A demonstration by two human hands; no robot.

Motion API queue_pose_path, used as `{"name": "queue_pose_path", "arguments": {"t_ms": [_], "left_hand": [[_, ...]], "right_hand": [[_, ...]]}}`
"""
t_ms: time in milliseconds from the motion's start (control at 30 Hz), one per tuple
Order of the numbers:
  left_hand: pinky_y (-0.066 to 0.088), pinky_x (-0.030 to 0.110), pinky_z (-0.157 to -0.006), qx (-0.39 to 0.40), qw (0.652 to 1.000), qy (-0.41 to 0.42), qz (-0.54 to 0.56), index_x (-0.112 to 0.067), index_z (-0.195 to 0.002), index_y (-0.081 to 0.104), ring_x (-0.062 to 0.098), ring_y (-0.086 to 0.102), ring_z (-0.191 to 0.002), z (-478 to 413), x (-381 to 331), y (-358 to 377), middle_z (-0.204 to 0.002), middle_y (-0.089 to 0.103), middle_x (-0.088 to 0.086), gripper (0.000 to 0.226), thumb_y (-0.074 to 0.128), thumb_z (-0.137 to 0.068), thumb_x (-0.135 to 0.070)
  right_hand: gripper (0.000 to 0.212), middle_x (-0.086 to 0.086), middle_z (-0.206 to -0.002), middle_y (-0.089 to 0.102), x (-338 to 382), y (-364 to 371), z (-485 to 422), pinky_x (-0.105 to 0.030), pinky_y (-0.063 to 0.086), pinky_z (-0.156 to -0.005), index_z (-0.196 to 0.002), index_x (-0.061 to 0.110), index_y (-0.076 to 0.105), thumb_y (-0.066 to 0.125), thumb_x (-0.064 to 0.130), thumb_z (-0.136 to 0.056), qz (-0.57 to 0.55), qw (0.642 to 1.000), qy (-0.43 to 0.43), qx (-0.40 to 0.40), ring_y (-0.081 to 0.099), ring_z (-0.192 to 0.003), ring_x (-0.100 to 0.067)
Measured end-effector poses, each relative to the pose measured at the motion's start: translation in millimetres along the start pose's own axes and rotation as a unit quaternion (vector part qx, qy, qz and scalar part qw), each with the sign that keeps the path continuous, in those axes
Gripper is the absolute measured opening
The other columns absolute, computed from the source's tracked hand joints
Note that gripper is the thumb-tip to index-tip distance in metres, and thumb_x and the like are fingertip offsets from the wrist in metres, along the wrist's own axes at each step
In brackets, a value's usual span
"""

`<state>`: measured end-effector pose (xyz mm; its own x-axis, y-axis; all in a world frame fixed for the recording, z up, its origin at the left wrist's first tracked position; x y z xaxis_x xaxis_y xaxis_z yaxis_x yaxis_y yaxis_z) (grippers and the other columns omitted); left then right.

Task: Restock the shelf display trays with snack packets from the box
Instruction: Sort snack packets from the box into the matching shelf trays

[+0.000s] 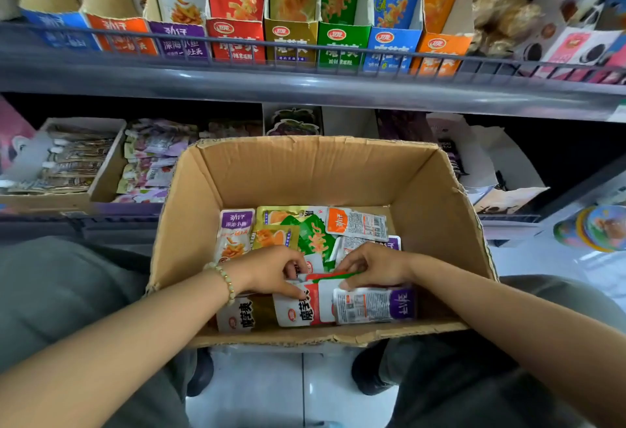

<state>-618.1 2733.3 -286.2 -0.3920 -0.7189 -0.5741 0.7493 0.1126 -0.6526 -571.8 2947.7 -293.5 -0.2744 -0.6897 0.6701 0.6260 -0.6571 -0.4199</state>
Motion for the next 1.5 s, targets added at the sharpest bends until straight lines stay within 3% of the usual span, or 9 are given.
{"name": "queue_pose_path", "arguments": {"t_ms": [167, 433, 667, 733, 833, 933, 1067, 1300, 1500], "left_hand": [[0.051, 0.035, -0.081, -0.046, 0.998, 0.014, 0.049, -0.013, -0.095, 0.065, 0.018, 0.061, -0.091, -3, -2, -7, -0.098, 0.066, 0.001, 0.043, 0.078, -0.071, -0.046], [0.043, 0.021, -0.05, -0.283, 0.929, 0.017, 0.238, -0.007, -0.085, 0.07, 0.011, 0.06, -0.061, 13, -9, -72, -0.075, 0.07, 0.006, 0.026, 0.081, -0.073, -0.028], [0.04, 0.018, -0.046, -0.4, 0.888, 0.018, 0.227, -0.01, -0.078, 0.067, 0.015, 0.061, -0.058, 12, 13, -93, -0.071, 0.068, 0.008, 0.017, 0.068, -0.086, -0.025], [0.039, 0.02, -0.046, -0.399, 0.893, 0.005, 0.209, -0.009, -0.072, 0.065, 0.016, 0.058, -0.054, 11, 18, -95, -0.064, 0.065, 0.008, 0.028, 0.062, -0.09, -0.029], [0.032, 0.032, -0.052, -0.347, 0.926, 0.002, 0.151, 0.005, -0.066, 0.054, 0.029, 0.045, -0.049, 8, 20, -93, -0.057, 0.053, 0.021, 0.059, 0.049, -0.094, -0.046], [0.025, 0.026, -0.047, -0.322, 0.941, 0.02, 0.1, -0.011, -0.065, 0.05, 0.011, 0.03, -0.039, 6, 16, -91, -0.043, 0.036, -0.003, 0.048, 0.042, -0.097, -0.046], [0.022, 0.022, -0.047, -0.316, 0.941, 0.052, 0.106, -0.015, -0.061, 0.035, 0.009, 0.027, -0.039, 6, 2, -92, -0.048, 0.025, -0.007, 0.045, 0.039, -0.098, -0.041], [0.044, 0.029, -0.056, -0.185, 0.947, 0.088, 0.247, -0.006, -0.089, 0.057, 0.025, 0.06, -0.065, 2, -25, -78, -0.077, 0.065, 0.015, 0.052, 0.044, -0.083, -0.056], [0.051, 0.016, -0.059, -0.158, 0.929, 0.078, 0.325, -0.017, -0.1, 0.063, 0.005, 0.067, -0.067, 4, -30, -79, -0.079, 0.072, -0.002, 0.055, 0.051, -0.077, -0.065]], "right_hand": [[0.028, -0.008, -0.105, 0.073, 11, -22, 8, -0.025, 0.056, -0.08, -0.112, 0.009, 0.071, 0.069, 0.022, -0.087, -0.111, 0.994, 0.007, 0.003, 0.069, -0.089, -0.018], [0.052, -0.009, -0.111, 0.072, 34, -45, 13, -0.039, 0.054, -0.089, -0.122, 0.023, 0.06, 0.069, 0.044, -0.075, -0.251, 0.966, -0.042, -0.053, 0.068, -0.102, -0.028], [0.024, -0.008, -0.094, 0.075, 29, -55, 6, -0.036, 0.06, -0.073, -0.111, 0.012, 0.064, 0.065, 0.023, -0.089, -0.25, 0.959, -0.055, -0.12, 0.073, -0.082, -0.024], [0.015, -0.006, -0.085, 0.076, 27, -58, 5, -0.028, 0.059, -0.062, -0.101, 0.011, 0.065, 0.063, 0.021, -0.091, -0.238, 0.958, -0.049, -0.151, 0.073, -0.072, -0.018], [0.018, -0.012, -0.09, 0.075, 22, -64, 0, -0.034, 0.06, -0.067, -0.098, 0.005, 0.066, 0.063, 0.021, -0.091, -0.183, 0.961, -0.037, -0.202, 0.073, -0.071, -0.018], [0.02, -0.012, -0.088, 0.074, 20, -72, 0, -0.04, 0.058, -0.07, -0.095, 0.001, 0.068, 0.065, 0.021, -0.09, -0.098, 0.949, -0.064, -0.294, 0.072, -0.081, -0.028], [0.013, -0.002, -0.087, 0.075, 43, -80, 12, -0.017, 0.053, -0.061, -0.102, 0.01, 0.065, 0.057, 0.016, -0.094, -0.208, 0.92, -0.157, -0.292, 0.071, -0.075, -0.008], [0.023, -0.001, -0.096, 0.071, 70, -50, 6, -0.034, 0.057, -0.081, -0.099, 0.008, 0.069, 0.064, 0.028, -0.088, -0.112, 0.939, -0.204, -0.253, 0.069, -0.09, -0.015], [0.022, -0.003, -0.096, 0.075, 72, -43, 10, -0.028, 0.058, -0.075, -0.101, 0.005, 0.068, 0.065, 0.023, -0.088, -0.178, 0.926, -0.203, -0.265, 0.072, -0.087, -0.016]]}}
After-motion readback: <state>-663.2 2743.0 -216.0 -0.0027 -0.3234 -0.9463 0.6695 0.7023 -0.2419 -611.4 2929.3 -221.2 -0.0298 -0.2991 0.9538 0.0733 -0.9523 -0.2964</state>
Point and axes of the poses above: each hand's wrist, its own z-axis away from the middle knuckle, its own y-axis out of the palm, x = y × z, the point moved 2 cm from there along -z, towards the middle knuckle
